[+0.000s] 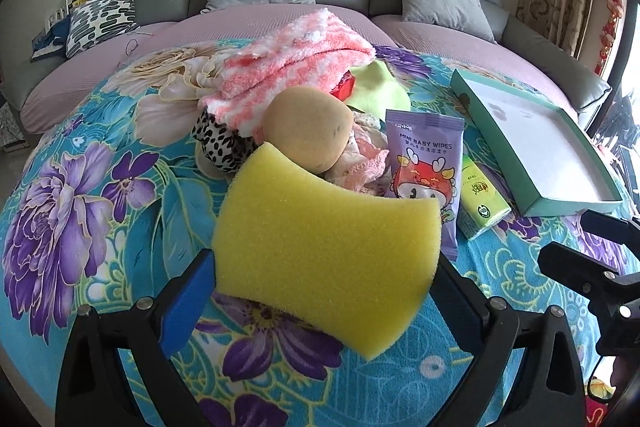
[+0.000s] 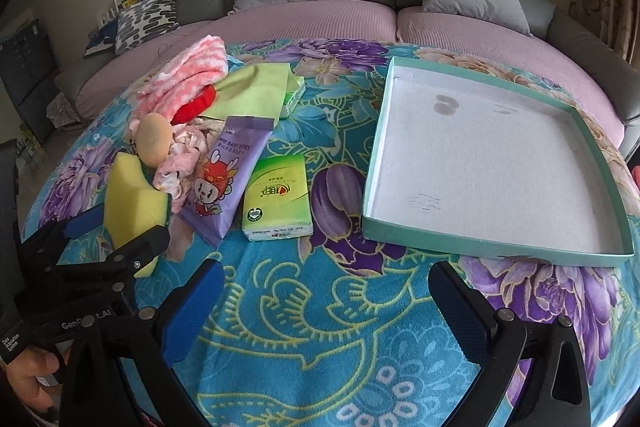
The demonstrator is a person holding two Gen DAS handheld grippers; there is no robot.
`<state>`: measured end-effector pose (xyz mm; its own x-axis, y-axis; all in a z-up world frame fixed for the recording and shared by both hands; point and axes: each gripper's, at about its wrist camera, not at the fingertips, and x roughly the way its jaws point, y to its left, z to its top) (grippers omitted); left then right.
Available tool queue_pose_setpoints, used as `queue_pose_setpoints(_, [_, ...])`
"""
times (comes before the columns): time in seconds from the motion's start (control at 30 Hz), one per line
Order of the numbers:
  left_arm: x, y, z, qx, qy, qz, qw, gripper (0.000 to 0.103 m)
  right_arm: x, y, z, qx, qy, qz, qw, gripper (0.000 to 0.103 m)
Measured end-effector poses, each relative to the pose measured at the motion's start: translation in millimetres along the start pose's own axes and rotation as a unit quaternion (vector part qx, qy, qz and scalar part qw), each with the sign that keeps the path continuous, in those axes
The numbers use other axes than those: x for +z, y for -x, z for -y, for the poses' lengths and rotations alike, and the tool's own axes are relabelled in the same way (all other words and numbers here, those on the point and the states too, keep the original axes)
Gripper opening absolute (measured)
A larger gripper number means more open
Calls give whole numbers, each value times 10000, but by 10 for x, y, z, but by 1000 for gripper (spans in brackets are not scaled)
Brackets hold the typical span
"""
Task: Organize soft objects
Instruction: 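Lift the yellow sponge with the left tool while the right tool grasps the green tissue pack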
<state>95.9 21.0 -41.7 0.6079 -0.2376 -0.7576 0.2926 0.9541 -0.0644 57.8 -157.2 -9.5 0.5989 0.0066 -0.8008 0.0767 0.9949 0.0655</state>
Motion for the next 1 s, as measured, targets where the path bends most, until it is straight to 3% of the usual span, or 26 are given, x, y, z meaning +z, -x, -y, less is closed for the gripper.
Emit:
queue_pose_setpoints(0.67, [-44,296,-204,-128,295,367,9988,99,175,-77,-222,259,340,235,9988,101])
queue_pose_setpoints(1.0, [-45,370,-415,-108,543,533,9970,99,199,-255,-399,365,711,135,9967,66])
